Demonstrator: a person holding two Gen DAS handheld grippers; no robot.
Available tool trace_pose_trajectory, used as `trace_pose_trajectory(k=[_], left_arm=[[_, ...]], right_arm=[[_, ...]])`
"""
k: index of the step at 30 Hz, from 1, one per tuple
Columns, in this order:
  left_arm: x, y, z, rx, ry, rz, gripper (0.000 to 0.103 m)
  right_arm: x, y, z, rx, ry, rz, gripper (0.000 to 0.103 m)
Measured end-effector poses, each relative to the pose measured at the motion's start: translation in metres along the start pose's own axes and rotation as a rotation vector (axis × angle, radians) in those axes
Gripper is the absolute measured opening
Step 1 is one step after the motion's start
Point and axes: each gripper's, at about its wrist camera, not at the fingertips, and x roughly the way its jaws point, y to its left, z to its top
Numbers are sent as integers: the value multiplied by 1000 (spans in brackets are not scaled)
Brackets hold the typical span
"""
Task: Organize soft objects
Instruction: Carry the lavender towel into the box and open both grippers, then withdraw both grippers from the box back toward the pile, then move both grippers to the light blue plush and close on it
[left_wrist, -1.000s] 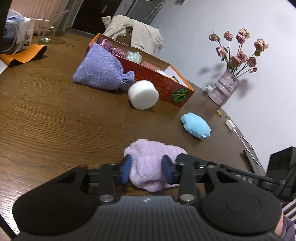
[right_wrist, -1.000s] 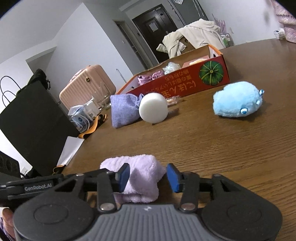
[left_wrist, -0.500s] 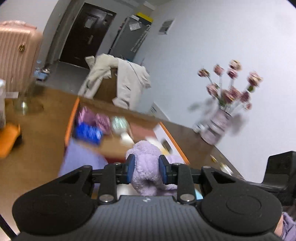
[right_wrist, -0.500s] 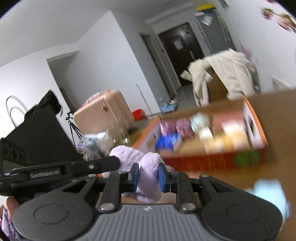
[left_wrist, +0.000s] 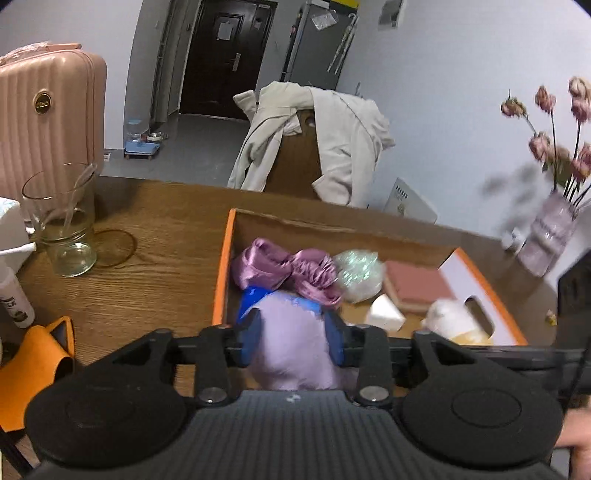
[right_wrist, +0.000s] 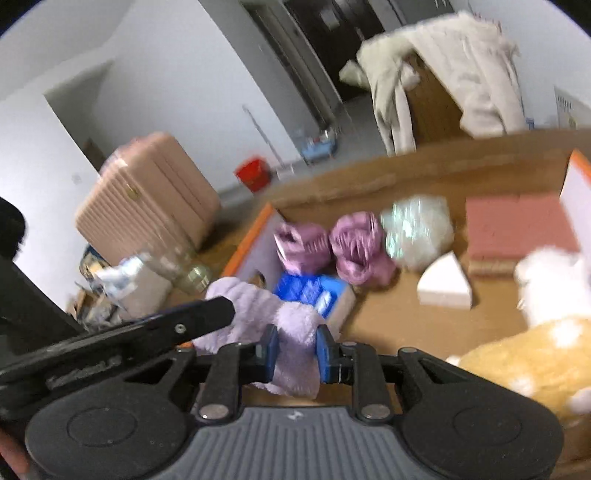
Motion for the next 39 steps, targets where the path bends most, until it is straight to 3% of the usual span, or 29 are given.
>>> trace_pose_trajectory(k=[3,5,8,11,15,16,20,25,29,39], left_arm=[[-4,4,-2,11,-3,2,41],[-8,5,0,21,-12,5,41],[-20,5,1,35,-30,10,41],[-39,1,0,64,-57,16,51],[-79,-8,-13,134,-145,45,75],[-89,-11,-17,151,-168,47,75],[-124,-23,-34,187,-214,43,80],[-161,-40,-53,226,-248,23,83],[-187,-50,-72,231,-265,30,83],[-260,-76,-149,249,-325,-16,94]], right_arm=[[10,5,-5,-39,25,-25,25],[7,9,-6,-59,19,-41,35],[-11,12,-4,-87,-14,-55,41],[-46,13,-6,-121,-60,-83,47],[-107,6,-14,-162,-144,-143,60],[-123,2,-18,-149,-164,-151,65],[-180,-7,-37,-143,-228,-199,69],[-228,4,-68,-220,-291,-263,78],[-255,19,-100,-274,-342,-281,79],[-301,66,-201,-442,-411,-297,86]])
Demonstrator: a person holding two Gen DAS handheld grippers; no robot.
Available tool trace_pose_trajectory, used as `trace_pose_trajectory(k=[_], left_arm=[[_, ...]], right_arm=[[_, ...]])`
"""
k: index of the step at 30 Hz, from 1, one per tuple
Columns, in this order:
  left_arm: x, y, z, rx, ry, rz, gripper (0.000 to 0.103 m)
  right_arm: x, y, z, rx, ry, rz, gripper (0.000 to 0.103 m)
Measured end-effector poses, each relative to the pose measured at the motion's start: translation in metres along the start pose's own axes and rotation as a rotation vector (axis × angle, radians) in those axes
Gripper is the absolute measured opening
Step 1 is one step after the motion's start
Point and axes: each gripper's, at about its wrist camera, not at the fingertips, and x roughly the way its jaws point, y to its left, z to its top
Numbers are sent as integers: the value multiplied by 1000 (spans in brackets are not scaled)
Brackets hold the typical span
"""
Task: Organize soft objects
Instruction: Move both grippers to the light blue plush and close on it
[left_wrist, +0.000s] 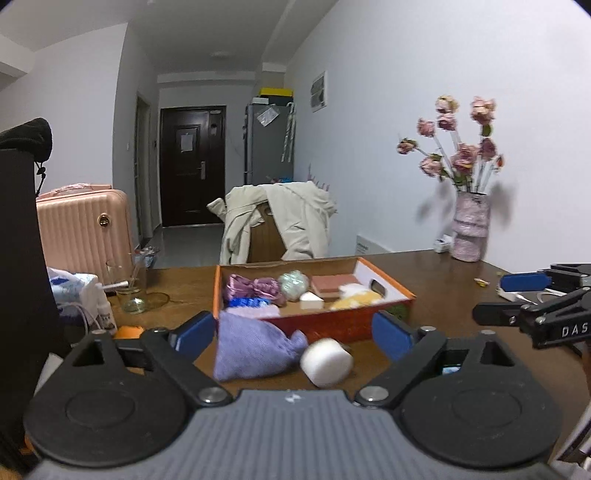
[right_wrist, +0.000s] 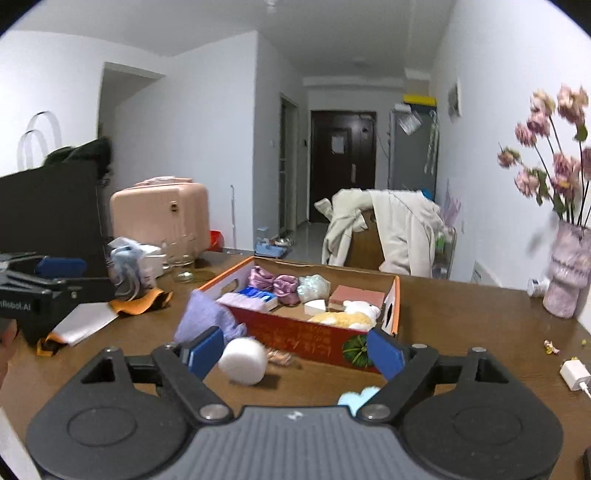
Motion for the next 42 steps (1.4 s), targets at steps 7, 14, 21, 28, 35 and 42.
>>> trace_pose_trajectory(k=[7,14,21,28,35,42], left_arm=[[-43,-13,-33,-35,4,-8,97],[-53,-15,-56,-85,45,6,97],[-49,-23,-60,-68,58,4,97],[-35,-29,-65,-59,91,-5,97],[-12,-32,-65,-57,121,-34,97],[27,-32,-69,-66,169,-64,97]], right_arm=[[-53,16,-38,27,-23,-18,89],[-72,20,-67,79,-5,-35,90],[-70,18,-78,106,9,-49,91],[-62,5,-84,137,33,-81,91],[-46,-6,-79,144,45,-109,92],[-12,-25,-77,177,104,-141,92]])
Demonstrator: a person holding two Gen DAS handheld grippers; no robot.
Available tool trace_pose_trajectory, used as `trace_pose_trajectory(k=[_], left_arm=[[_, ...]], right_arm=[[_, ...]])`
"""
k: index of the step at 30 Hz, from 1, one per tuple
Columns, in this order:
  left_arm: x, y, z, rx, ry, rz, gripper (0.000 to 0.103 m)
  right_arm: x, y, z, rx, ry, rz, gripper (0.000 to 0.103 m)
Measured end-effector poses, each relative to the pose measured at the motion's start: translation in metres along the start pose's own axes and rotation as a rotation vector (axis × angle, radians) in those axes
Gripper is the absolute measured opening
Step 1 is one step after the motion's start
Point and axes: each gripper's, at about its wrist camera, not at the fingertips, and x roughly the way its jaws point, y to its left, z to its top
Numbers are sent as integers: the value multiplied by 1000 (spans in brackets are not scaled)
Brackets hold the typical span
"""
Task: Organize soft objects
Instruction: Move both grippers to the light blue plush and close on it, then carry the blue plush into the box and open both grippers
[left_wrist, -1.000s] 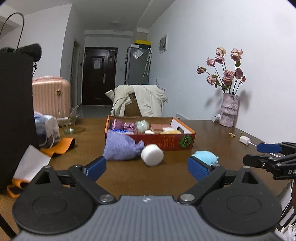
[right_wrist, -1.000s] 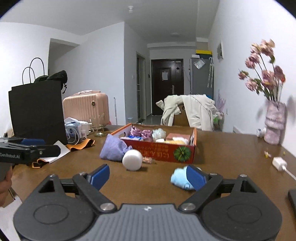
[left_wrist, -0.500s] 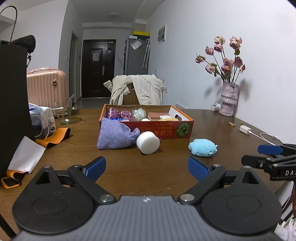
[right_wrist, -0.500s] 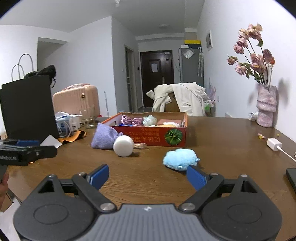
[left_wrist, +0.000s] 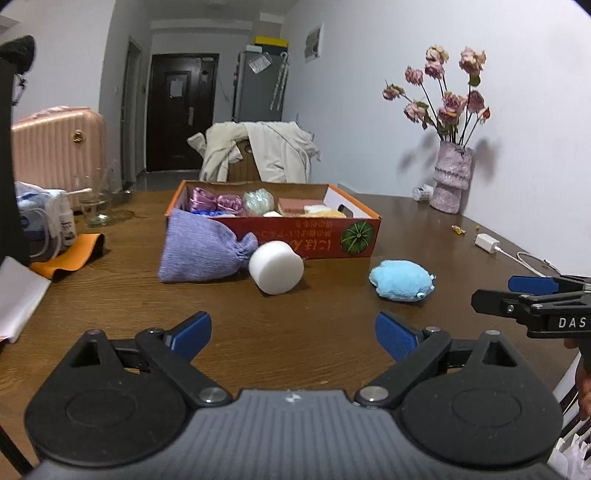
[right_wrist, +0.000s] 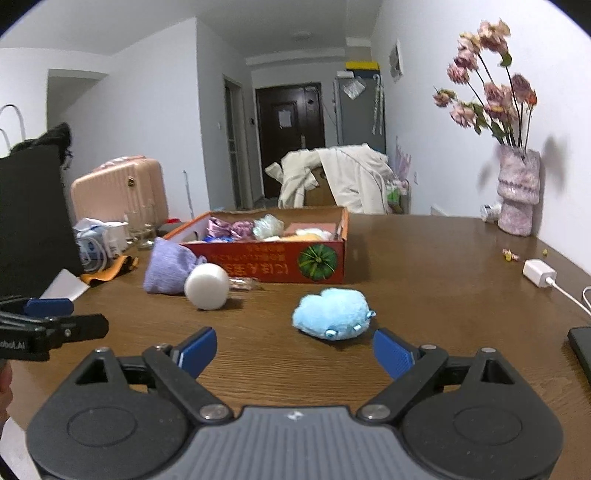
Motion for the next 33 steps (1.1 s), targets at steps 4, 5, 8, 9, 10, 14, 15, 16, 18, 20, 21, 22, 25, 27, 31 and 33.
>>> trace_pose_trajectory(k=[4,5,8,9,10,14,15,16,18,20,21,22,25,27,31,33], left_arm=[[28,-4,7,20,21,-27,97],[34,-4,9,22,27,-27,97],[55,-7,17,16,43,-63,97],[64,-8,20,14,52,-72,96],[72,-11,21,15,62,-74,92],[102,-20,29,10,86,-100,78],[110,-22,31,4,92,-121,76],[116,-24,33,-2,98,-141,74],[128,-30,36,-14,108,-181,71],[142,-34,38,-34,131,-213,67],[148,-35,38,-47,144,-225,63],[154,-35,38,-57,162,-231,59],[154,-29,36,-85,197,-269,55],[149,-20,32,-129,206,-280,55],[145,-9,22,-212,253,-330,56],[147,-8,19,-241,263,-371,57]], right_arm=[[25,-11,4,27,19,-2,91],[31,-14,4,34,21,-2,91],[55,-27,9,56,41,-5,89],[64,-32,11,65,47,0,88],[73,-39,14,76,57,5,84],[108,-63,24,142,80,28,68],[116,-69,26,163,86,36,67],[125,-75,28,183,92,39,63],[141,-84,32,209,102,49,58],[155,-87,32,224,144,76,41],[158,-86,31,232,165,102,33],[156,-84,30,239,175,140,32],[142,-69,25,236,199,241,32],[128,-61,20,245,170,254,35],[123,-63,15,287,155,278,44],[131,-62,13,297,177,282,45]])
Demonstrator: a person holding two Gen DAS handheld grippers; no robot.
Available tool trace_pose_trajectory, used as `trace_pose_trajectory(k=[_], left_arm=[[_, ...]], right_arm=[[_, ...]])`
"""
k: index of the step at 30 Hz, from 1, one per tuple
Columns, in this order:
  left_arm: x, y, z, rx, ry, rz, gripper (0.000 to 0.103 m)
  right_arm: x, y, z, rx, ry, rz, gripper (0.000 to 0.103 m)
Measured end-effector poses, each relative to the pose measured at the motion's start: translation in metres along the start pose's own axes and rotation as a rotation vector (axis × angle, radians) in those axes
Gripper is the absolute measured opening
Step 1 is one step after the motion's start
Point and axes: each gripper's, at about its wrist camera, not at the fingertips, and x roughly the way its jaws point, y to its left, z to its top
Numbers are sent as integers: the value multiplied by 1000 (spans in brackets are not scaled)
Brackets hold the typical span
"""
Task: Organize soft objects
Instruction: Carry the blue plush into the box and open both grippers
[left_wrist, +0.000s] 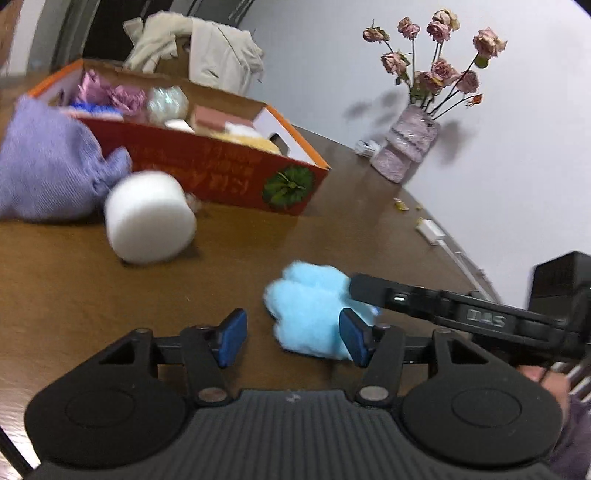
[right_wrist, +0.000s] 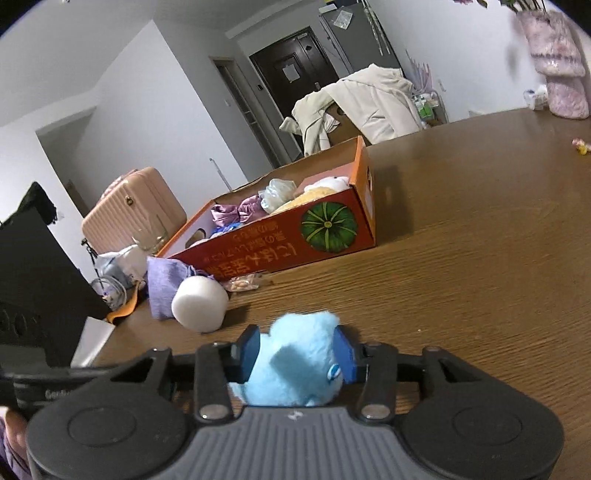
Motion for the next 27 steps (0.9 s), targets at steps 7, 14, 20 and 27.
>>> trace_pose_trajectory(k=[7,14,20,27], left_arm=[[10,-4,-4,23,9,-37,36],[-16,-7,-21,19,-11,-41,34],[-54,-14,-14,29,-119,-55,34],[-73,-2,25,19,-196,-33,34]], right_arm=[[10,-1,-8,57,23,-3,41],[-11,26,-28,37,32,-16,39],[-34,53,-16,-9,-53,21,39],[-13,77,28,-64,-85,82,39]])
